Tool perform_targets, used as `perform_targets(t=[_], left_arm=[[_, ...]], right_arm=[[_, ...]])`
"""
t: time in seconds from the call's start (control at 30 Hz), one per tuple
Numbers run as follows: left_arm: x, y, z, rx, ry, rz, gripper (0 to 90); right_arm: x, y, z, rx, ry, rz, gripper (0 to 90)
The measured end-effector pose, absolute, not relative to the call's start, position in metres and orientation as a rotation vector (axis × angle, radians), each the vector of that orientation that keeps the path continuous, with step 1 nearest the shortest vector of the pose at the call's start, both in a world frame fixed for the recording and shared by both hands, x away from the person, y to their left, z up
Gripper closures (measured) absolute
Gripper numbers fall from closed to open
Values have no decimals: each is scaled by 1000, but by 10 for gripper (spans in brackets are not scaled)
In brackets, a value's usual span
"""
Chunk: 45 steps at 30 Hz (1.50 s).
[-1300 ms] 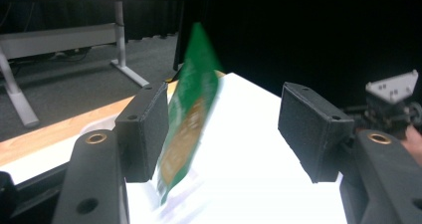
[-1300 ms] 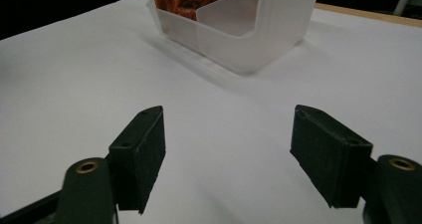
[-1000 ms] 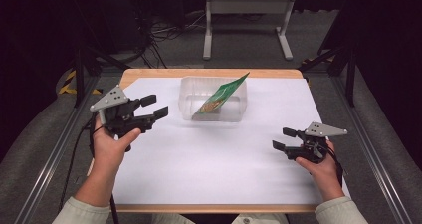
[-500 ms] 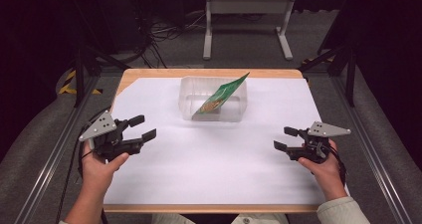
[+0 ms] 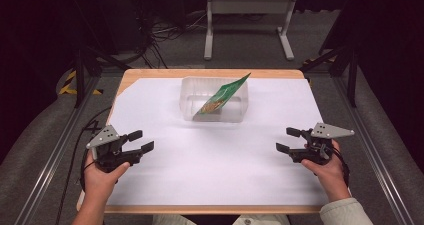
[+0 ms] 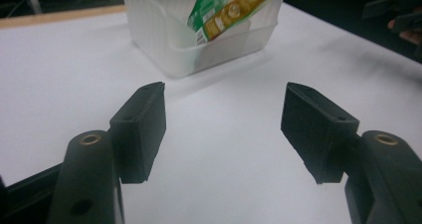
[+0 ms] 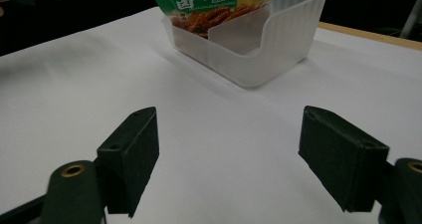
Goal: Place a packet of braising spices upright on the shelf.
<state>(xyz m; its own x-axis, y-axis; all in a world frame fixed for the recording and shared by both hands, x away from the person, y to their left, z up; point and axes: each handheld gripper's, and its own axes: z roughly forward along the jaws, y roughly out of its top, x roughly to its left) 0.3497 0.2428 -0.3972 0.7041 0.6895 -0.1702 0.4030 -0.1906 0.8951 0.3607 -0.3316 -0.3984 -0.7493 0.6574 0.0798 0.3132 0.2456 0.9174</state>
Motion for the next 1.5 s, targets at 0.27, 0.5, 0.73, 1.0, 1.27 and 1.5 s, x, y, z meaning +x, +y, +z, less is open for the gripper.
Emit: perform_targets(t=[0.27, 0.5, 0.73, 1.0, 1.27, 1.5], left_arm=[[351, 234, -416, 1902, 825, 405, 340], [353, 233, -428, 1905, 810, 396, 341], [354, 235, -438, 1912, 832, 388, 329], [356, 228, -445, 2002, 840, 345, 316], [356, 221, -450, 2097, 889, 376, 290], [355, 223, -450, 2079, 901, 356, 285]], right_arm=[[361, -331, -401, 890, 2217, 1499, 231], [362, -331, -406, 883, 2225, 1492, 227], [364, -330, -412, 888, 2240, 1466, 221], [367, -330, -421, 914, 2259, 1446, 223], [370, -328, -427, 970, 2315, 1380, 250], [371, -323, -427, 955, 2325, 1365, 246]])
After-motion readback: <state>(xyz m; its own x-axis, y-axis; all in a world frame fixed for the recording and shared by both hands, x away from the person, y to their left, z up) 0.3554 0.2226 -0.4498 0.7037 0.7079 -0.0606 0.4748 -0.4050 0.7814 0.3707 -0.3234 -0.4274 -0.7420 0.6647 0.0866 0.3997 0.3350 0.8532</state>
